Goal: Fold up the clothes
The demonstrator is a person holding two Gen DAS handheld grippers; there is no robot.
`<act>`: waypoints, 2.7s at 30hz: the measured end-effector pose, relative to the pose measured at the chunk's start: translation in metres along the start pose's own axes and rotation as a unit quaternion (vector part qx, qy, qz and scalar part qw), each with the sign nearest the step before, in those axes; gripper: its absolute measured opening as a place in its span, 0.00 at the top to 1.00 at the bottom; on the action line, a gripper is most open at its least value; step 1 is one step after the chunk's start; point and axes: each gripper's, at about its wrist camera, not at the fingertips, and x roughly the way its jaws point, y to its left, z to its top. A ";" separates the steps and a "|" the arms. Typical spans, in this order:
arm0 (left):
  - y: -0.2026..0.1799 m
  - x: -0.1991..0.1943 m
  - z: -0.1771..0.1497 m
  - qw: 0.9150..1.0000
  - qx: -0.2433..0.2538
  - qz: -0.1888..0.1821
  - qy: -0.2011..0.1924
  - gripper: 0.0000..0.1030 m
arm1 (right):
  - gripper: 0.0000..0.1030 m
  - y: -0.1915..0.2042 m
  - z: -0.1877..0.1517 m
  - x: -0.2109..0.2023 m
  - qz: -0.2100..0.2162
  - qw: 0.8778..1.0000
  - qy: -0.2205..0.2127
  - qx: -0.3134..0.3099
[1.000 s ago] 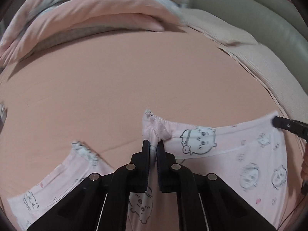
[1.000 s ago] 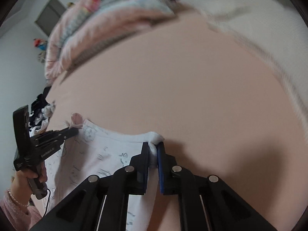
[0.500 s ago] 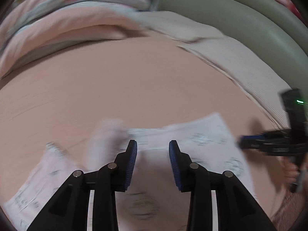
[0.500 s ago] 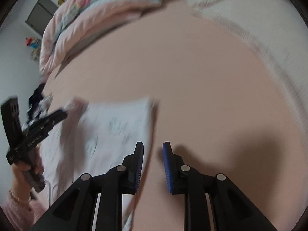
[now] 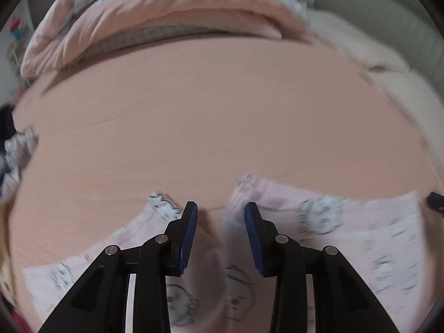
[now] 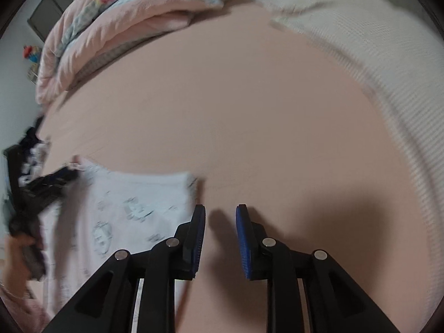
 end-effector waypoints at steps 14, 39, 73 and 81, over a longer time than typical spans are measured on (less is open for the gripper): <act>-0.005 -0.010 0.011 0.996 0.051 0.047 -0.056 1.00 | 0.76 0.055 0.004 0.023 0.118 0.992 -0.001 -0.046; -0.030 0.000 0.002 0.992 0.107 -0.010 -0.073 0.98 | 0.76 0.001 0.003 0.014 0.081 0.996 0.003 0.029; -0.039 -0.004 0.012 0.993 0.095 -0.051 -0.037 0.66 | 0.81 -0.015 -0.010 -0.008 0.055 0.998 -0.008 0.016; -0.067 0.014 0.003 0.989 0.132 -0.060 0.023 0.73 | 0.76 0.013 -0.045 -0.027 0.079 0.997 0.003 0.002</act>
